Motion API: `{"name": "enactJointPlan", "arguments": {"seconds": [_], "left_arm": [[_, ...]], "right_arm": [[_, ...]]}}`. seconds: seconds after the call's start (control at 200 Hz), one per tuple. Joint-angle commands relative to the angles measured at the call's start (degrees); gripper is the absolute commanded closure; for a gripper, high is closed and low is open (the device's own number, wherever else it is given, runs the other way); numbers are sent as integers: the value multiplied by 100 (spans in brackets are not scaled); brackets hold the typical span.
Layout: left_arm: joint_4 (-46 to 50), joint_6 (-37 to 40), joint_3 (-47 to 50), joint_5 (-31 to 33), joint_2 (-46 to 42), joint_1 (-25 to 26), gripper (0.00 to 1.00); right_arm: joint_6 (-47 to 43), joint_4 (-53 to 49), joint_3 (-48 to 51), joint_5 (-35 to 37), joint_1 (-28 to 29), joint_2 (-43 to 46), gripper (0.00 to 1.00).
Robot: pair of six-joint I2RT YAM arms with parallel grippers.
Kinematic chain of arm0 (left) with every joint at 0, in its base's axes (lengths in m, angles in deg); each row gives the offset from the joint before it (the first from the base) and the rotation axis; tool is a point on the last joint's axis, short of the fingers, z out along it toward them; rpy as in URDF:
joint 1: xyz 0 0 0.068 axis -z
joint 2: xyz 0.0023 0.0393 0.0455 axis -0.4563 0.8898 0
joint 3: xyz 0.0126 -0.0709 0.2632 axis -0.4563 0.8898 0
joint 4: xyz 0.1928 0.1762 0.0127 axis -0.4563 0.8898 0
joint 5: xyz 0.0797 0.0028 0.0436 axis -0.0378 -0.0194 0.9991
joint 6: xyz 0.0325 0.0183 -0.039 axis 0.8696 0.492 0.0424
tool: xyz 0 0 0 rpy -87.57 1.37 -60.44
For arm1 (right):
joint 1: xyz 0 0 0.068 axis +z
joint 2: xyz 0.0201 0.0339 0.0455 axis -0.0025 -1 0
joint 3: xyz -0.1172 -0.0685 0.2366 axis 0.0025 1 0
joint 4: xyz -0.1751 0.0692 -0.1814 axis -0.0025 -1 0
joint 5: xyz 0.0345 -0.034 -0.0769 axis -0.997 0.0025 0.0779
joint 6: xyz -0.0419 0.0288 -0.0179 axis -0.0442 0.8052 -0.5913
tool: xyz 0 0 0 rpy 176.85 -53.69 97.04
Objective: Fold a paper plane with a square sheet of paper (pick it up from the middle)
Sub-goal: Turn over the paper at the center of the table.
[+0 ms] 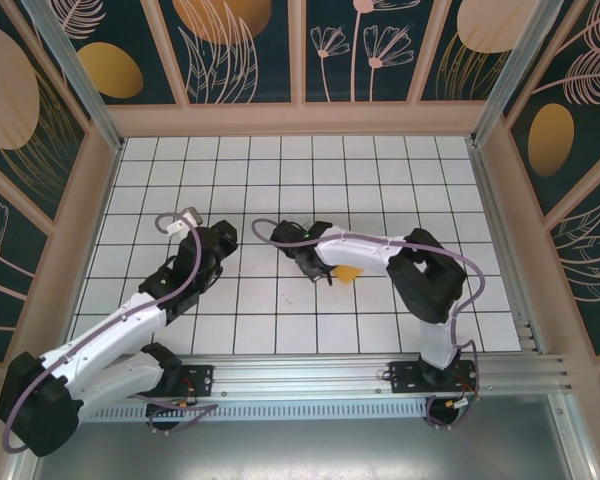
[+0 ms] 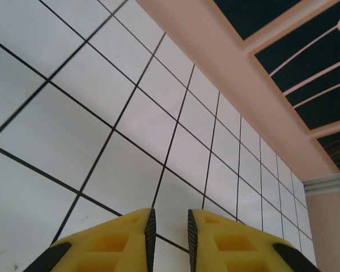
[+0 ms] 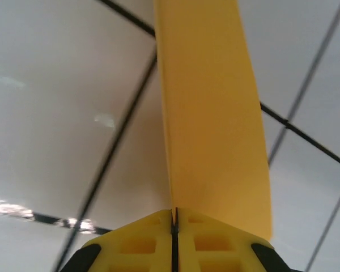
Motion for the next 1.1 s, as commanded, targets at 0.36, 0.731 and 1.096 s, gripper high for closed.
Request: {"name": "enactJointPlan", "arguments": {"seconds": [0.36,0.731,1.096], "left_arm": [[-420,614,-142,-911,520,-44,72],[-1030,821,-1776,-3243,3949,790,75],[-899,704,-2253,-3295,5188,886,79]], "right_arm": [[421,1689,1077,-2792,-711,1868,56],[374,3462,3390,-5661,-3747,2783,51],[107,3502,3828,-5890,-3831,2451,52]]}}
